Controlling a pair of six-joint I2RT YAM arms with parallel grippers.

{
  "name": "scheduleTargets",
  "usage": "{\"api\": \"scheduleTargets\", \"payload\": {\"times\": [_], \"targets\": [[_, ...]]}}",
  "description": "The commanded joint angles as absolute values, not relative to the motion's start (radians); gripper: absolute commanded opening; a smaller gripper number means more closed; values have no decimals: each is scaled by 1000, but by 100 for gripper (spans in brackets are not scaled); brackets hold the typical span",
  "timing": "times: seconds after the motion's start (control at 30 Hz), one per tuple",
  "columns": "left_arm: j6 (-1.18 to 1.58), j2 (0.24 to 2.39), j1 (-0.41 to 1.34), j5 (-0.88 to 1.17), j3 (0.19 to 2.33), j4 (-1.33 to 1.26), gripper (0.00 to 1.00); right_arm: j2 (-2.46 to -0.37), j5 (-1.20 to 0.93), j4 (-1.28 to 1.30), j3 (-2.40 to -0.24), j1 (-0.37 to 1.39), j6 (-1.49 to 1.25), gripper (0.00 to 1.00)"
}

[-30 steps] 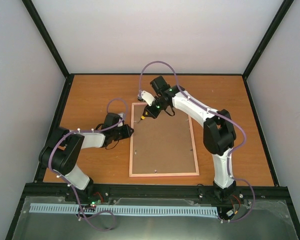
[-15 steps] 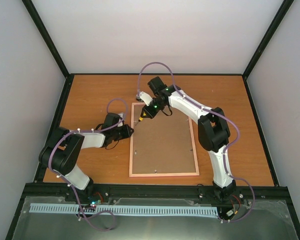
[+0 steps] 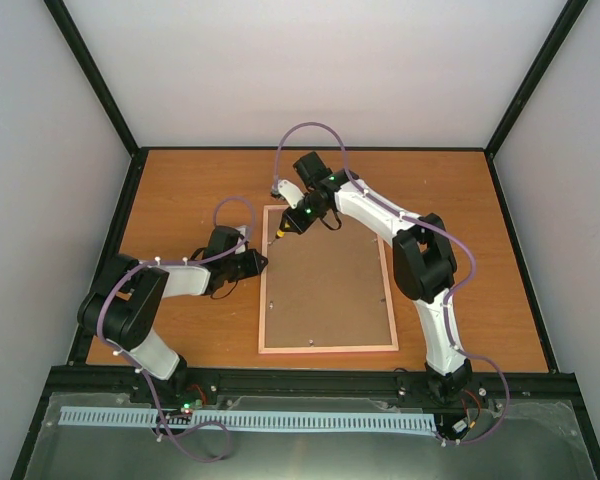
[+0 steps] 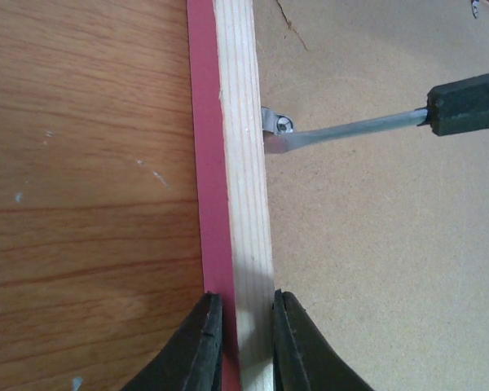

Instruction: Take the photo out of the frame

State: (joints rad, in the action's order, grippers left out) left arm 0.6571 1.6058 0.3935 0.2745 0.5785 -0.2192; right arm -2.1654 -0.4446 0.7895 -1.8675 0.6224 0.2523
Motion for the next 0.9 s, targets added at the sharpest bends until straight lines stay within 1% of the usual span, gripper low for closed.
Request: {"api": "scheduleTargets", "payload": {"times": [0.0,0.17,0.5,0.87], "targets": [[655,1610,397,305,560,-202,2,-2196,-373,778,-1886,618,232,3],[658,1595,397,303,548,-212,1,-2198,-297,776,-1887,618,209,3],[658,1600,397,303,550,-210,1,-2189,-286,804,-1891,620,206,3],[661,1598,397,300,549,-209,1,-2064,-266,805,-1774,621,226,3]]}}
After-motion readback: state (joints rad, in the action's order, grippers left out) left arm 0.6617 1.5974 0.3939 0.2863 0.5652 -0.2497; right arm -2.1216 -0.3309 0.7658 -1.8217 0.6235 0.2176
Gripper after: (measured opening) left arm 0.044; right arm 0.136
